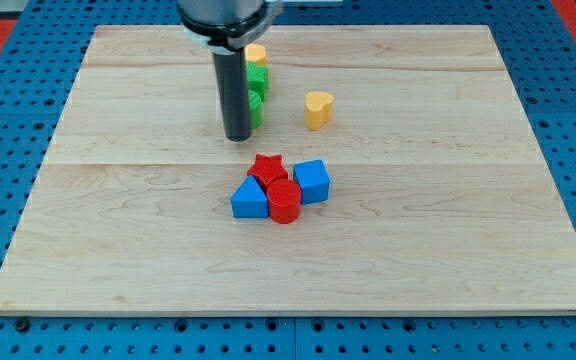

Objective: Push the green circle towards left center

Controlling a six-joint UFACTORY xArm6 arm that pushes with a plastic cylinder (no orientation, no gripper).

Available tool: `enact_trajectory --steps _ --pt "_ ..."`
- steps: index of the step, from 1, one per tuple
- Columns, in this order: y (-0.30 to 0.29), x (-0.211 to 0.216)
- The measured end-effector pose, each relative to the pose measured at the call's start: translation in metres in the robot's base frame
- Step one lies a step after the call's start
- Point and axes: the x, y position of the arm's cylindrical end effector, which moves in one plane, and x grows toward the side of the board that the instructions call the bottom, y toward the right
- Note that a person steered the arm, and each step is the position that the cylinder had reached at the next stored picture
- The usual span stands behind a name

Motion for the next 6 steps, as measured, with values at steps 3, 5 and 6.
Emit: enact_trajectory --steps 3,5,6 --pt "0.084 -0.04" --pt "-0.027 -0.041" --pt "-0.039 -0.06"
